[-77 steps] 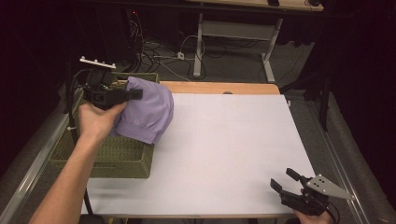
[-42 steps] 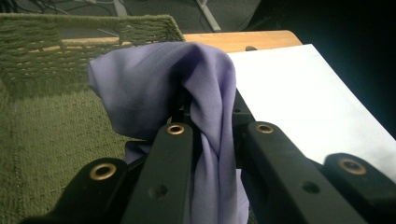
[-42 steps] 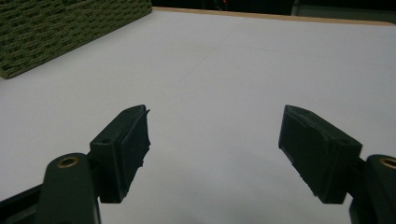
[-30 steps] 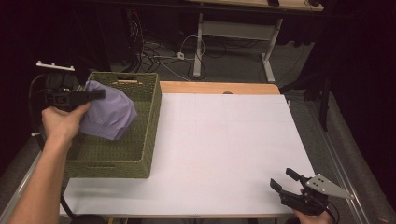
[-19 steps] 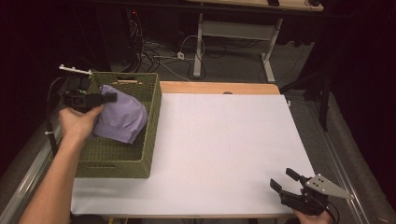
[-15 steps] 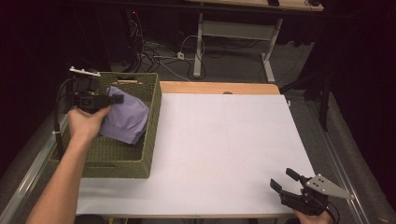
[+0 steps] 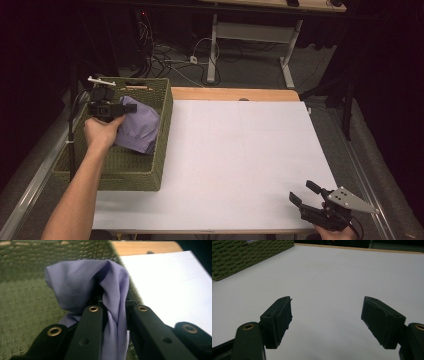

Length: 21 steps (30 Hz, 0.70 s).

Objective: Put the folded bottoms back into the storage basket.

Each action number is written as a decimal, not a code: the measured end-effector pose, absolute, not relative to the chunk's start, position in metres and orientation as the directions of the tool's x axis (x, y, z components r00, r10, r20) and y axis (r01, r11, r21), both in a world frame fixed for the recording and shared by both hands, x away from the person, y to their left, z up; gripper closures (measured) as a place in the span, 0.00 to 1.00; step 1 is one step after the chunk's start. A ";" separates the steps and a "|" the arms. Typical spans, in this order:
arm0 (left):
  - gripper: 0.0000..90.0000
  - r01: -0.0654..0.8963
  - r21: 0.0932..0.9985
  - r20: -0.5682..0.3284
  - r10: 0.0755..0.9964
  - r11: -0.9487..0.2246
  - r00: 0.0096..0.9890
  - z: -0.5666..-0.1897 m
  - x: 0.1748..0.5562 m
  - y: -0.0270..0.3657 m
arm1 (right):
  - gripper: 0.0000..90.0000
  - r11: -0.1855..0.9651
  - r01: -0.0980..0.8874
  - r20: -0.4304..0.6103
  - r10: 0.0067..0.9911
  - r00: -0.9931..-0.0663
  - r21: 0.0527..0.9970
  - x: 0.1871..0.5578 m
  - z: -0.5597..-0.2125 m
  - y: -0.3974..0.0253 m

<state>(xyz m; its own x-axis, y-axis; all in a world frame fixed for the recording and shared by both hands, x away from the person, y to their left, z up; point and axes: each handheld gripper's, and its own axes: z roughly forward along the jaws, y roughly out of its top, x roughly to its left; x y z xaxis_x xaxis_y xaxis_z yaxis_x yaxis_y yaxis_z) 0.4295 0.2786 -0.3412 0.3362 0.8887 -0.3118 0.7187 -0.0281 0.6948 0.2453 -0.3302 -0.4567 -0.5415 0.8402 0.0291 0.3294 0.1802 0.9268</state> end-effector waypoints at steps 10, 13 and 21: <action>0.86 0.753 0.657 -0.288 0.926 0.005 0.246 -0.364 0.440 0.298 | 0.28 0.179 0.329 0.029 0.842 -0.539 0.927 0.245 -0.457 -0.330; 0.84 0.757 0.654 -0.250 0.941 -0.012 0.230 -0.366 0.441 0.301 | 0.28 0.177 0.332 0.032 0.842 -0.538 0.927 0.245 -0.457 -0.330; 0.71 0.789 0.614 -0.197 0.965 -0.015 0.172 -0.378 0.447 0.312 | 0.28 0.176 0.332 0.033 0.842 -0.538 0.927 0.245 -0.457 -0.330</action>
